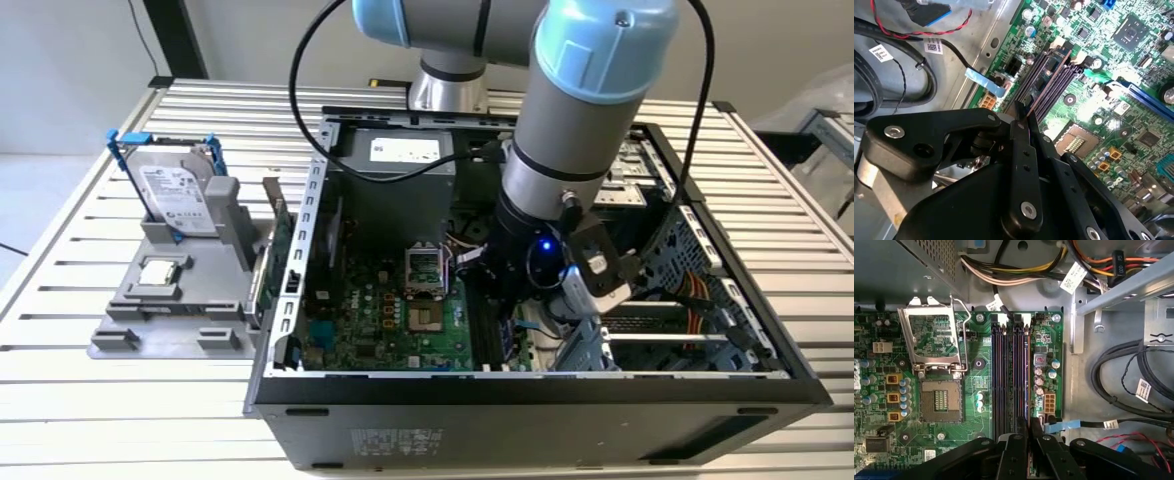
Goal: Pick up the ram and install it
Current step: 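Insert the ram into the slot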
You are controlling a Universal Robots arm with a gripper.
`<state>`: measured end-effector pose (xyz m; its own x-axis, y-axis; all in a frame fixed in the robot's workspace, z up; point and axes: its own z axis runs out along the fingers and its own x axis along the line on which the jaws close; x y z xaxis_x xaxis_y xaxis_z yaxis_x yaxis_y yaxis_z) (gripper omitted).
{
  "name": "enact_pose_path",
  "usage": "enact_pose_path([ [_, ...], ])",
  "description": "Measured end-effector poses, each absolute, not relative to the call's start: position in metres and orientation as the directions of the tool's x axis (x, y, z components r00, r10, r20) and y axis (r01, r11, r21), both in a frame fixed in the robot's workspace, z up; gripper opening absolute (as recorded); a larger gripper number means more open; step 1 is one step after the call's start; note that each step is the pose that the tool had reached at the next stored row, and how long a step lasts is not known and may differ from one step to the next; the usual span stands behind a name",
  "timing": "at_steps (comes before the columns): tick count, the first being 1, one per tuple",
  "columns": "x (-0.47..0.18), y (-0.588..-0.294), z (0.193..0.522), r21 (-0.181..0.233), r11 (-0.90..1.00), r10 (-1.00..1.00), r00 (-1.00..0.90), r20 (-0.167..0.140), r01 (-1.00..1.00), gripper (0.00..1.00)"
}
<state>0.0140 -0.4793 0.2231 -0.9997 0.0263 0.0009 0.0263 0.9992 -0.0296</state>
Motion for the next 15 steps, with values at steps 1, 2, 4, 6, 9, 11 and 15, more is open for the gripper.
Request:
enact_pose_path([
  [1,0.0140,-0.4790,0.2229,-0.030,0.999,0.026,-1.000,0.001,0.026,0.00],
  [2,0.0140,-0.4790,0.2228,-0.030,0.999,0.026,-1.000,0.001,0.026,0.00],
  [4,0.0139,-0.4769,0.2217,-0.030,0.999,0.026,-1.000,0.001,0.026,0.00],
  [6,0.0140,-0.4748,0.2204,-0.030,0.999,0.026,-1.000,0.001,0.026,0.00],
  [9,0.0140,-0.4737,0.2186,-0.033,0.999,0.026,-1.000,0.001,0.026,0.00],
  [11,0.0140,-0.4725,0.2176,-0.036,0.999,0.026,-1.000,0.001,0.026,0.00],
  [15,0.0145,-0.4697,0.2165,-0.038,0.999,0.028,-1.000,0.001,0.028,0.00],
])
